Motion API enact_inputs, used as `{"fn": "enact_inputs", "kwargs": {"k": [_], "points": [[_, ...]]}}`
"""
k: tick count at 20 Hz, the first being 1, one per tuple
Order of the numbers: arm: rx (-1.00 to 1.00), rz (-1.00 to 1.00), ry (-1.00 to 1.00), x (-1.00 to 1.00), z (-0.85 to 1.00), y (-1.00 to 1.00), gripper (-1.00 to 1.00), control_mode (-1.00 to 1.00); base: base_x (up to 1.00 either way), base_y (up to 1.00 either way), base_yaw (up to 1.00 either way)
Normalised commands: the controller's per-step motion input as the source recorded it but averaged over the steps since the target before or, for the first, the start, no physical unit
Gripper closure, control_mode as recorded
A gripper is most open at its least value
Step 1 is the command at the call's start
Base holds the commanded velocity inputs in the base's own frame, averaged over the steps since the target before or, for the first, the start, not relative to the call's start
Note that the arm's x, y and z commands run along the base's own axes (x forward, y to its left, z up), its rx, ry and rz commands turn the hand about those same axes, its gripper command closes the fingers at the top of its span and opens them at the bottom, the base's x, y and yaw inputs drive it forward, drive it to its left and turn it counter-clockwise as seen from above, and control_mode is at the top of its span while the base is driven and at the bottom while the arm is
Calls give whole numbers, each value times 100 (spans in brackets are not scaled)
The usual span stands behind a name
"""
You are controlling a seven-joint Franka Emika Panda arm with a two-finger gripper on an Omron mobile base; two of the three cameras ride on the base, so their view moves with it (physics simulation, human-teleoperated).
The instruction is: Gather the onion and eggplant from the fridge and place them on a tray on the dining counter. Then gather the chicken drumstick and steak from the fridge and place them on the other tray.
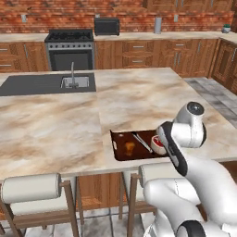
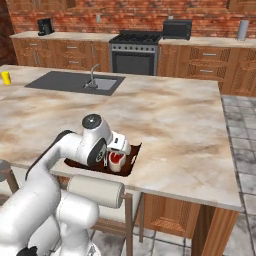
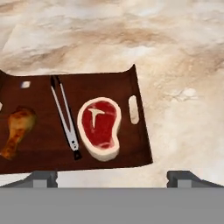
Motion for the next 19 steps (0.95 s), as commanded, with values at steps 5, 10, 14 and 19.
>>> {"fn": "enact_inputs", "kwargs": {"k": [5,10,14,19], "points": [[3,-1,-6,-99,74,-5,-100,-100,0,0,0],[0,0,-11,-100,72,15,-100,-100,0,0,0],[0,0,-15,-82,72,33,-100,-100,0,0,0],[-2,0,-8,-47,55,60,-100,-100,0,0,0]]}}
